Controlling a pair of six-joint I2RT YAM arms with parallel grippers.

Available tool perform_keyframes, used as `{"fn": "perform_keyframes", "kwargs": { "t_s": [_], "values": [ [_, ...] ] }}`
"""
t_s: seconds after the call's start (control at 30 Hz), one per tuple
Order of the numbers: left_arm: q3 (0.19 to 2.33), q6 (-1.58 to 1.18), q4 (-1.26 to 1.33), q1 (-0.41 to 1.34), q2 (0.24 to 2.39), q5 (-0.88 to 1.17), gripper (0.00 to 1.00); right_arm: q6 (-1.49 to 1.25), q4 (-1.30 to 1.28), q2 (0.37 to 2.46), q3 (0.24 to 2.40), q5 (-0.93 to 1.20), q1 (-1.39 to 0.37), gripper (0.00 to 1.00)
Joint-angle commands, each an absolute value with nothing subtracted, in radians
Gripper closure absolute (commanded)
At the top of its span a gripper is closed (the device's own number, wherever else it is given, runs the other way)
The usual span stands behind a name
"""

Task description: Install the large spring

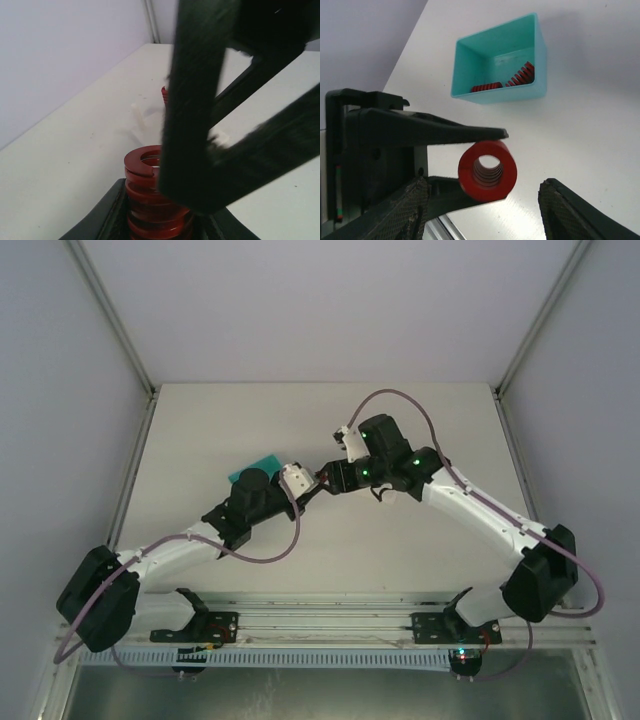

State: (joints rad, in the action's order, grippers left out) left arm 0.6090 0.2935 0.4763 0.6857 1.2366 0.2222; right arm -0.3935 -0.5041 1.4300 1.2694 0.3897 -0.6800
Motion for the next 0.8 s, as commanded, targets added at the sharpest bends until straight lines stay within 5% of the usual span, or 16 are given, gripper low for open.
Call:
{"fn": "perform_keyframes", "kwargs": {
  "t_s": [0.0,0.2,0.37,0.53,0.6,0.63,0.77],
  "values": [
    [0.610,0.316,0.552,0.702,1.219,0.259,1.00,-0.381,-0.507,1.460,1.303,0.413,-0.687,0.38],
    [0.608,0.328,0.564,0.714,1.223,0.240,1.00,-0.395,-0.478,1.496,1.301,0.456,-0.687,0.48],
    [0.593,0.319,0.602,0.719,1.238,0.206,0.96,-0.387,-0.459,1.497,1.294,0.490,-0.687,0.80],
    [0.585,0.265,0.607,0.717,1.264,0.068,0.48,-0.402,-0.399,1.450,1.264,0.369,-0.685,1.00],
    [0.575,0.231,0.612,0.708,1.276,-0.004,0.07,-0.407,-0.378,1.433,1.250,0.285,-0.674,1.00],
    [0.572,0.213,0.612,0.702,1.279,-0.036,0.00,-0.409,-0.372,1.430,1.245,0.246,-0.667,1.00],
    [0.553,0.134,0.614,0.664,1.273,-0.098,0.01,-0.402,-0.349,1.432,1.233,0.100,-0.614,1.00]
  ]
}}
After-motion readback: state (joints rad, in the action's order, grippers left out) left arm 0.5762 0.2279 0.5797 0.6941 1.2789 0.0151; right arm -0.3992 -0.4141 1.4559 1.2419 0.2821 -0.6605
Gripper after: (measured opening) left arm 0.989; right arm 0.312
